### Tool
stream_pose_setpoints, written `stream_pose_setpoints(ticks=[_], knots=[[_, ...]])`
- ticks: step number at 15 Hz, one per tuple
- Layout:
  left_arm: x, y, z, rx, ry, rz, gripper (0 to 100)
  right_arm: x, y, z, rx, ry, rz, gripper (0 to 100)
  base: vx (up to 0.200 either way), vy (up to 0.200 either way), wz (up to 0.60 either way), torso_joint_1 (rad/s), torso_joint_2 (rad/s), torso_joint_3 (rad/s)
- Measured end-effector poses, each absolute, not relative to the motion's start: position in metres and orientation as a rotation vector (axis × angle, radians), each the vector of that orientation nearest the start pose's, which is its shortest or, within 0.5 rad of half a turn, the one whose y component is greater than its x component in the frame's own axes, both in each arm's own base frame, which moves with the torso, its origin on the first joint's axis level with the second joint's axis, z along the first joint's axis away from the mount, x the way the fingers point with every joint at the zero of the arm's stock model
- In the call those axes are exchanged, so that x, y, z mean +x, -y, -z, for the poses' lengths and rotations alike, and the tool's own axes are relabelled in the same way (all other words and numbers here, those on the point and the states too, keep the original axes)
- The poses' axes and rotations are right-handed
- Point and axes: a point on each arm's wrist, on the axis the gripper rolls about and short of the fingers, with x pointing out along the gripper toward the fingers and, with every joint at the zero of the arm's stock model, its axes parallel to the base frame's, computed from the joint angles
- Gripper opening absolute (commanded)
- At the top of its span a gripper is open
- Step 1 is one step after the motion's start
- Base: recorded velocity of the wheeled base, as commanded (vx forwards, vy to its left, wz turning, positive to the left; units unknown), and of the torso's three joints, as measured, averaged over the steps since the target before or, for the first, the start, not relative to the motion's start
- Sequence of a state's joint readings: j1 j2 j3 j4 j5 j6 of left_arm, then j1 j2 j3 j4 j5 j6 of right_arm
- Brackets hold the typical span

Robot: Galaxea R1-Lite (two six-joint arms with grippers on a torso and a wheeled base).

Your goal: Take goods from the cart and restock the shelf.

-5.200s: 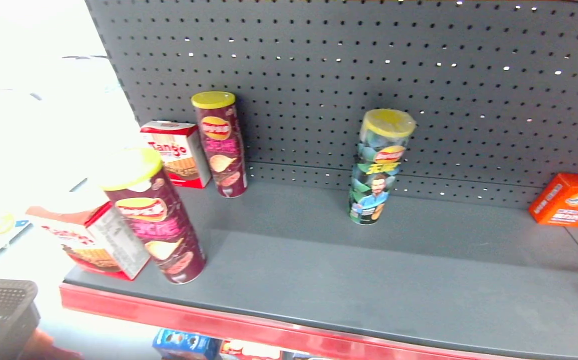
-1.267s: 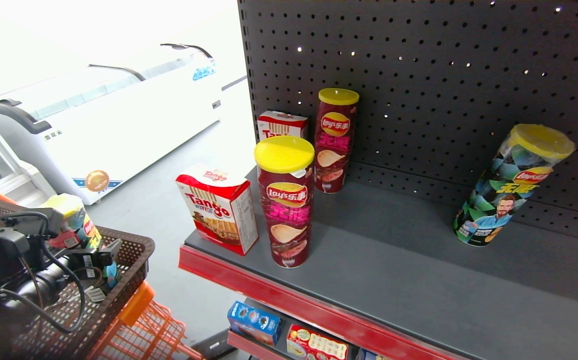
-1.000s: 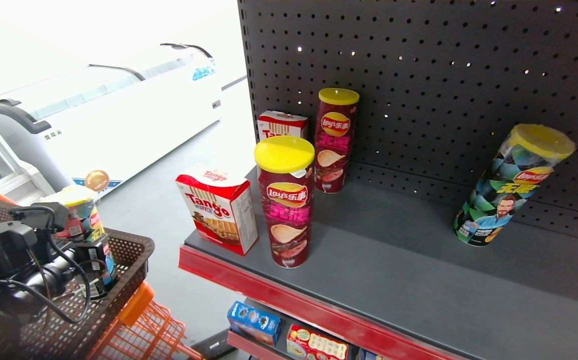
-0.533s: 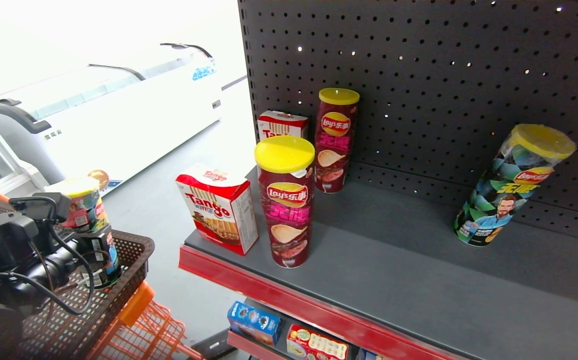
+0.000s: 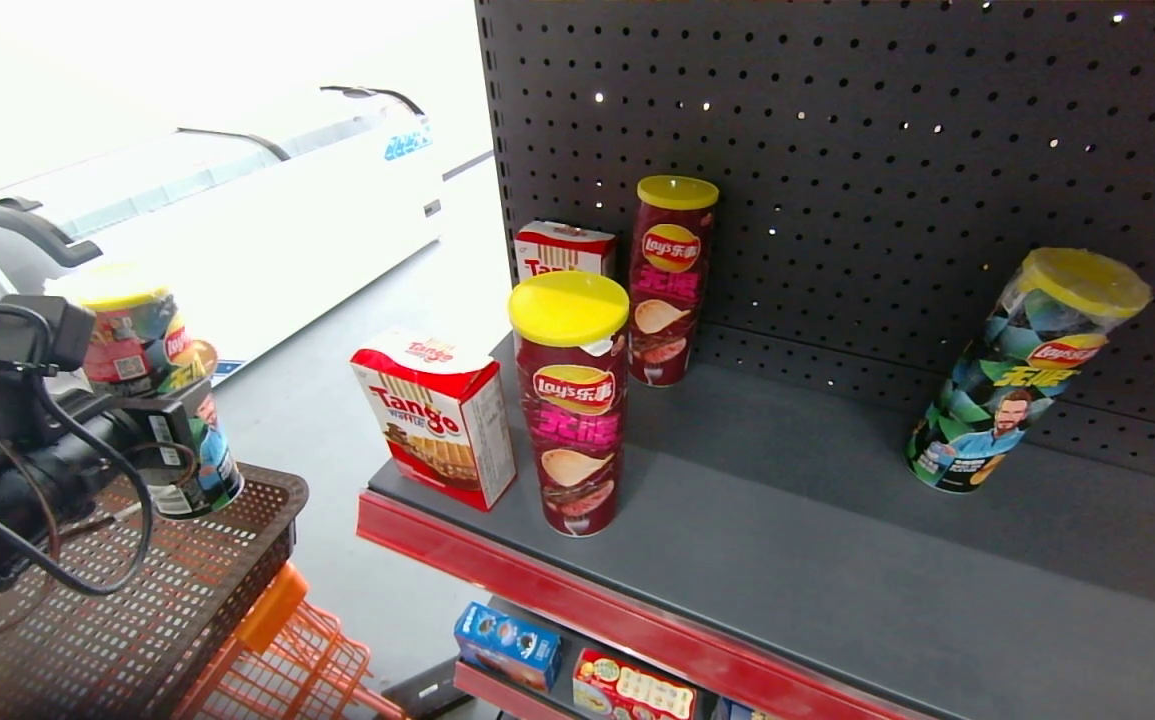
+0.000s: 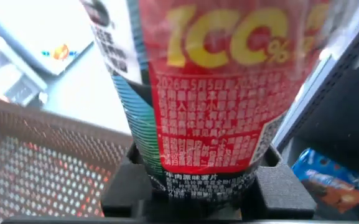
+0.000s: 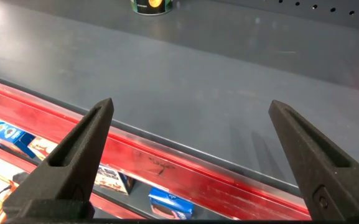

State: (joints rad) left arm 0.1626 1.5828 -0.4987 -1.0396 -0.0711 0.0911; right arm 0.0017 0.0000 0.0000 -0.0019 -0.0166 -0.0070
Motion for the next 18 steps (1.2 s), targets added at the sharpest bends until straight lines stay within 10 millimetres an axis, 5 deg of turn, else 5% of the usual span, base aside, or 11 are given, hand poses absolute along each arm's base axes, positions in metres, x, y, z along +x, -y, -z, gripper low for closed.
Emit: stream_pose_setpoints(ticks=[7,14,18], knots=[[0.194,0.001,-0.218,0.104,0.124,0.079,0,-0.023,0.0,-0.076,-0.007,0.002,0.015,100,0.0,0.0,0.0,0.0,0.0,0.0],[0.142,0.024,-0.218,0.092,-0.056,0.322,0,-0.023,0.0,-0.076,-0.007,0.002,0.016,100,0.0,0.0,0.0,0.0,0.0,0.0],[0.123,0.036,-0.23,0.097,0.018,0.433,0,-0.023,0.0,-0.076,-0.007,0.002,0.015,100,0.0,0.0,0.0,0.0,0.0,0.0]])
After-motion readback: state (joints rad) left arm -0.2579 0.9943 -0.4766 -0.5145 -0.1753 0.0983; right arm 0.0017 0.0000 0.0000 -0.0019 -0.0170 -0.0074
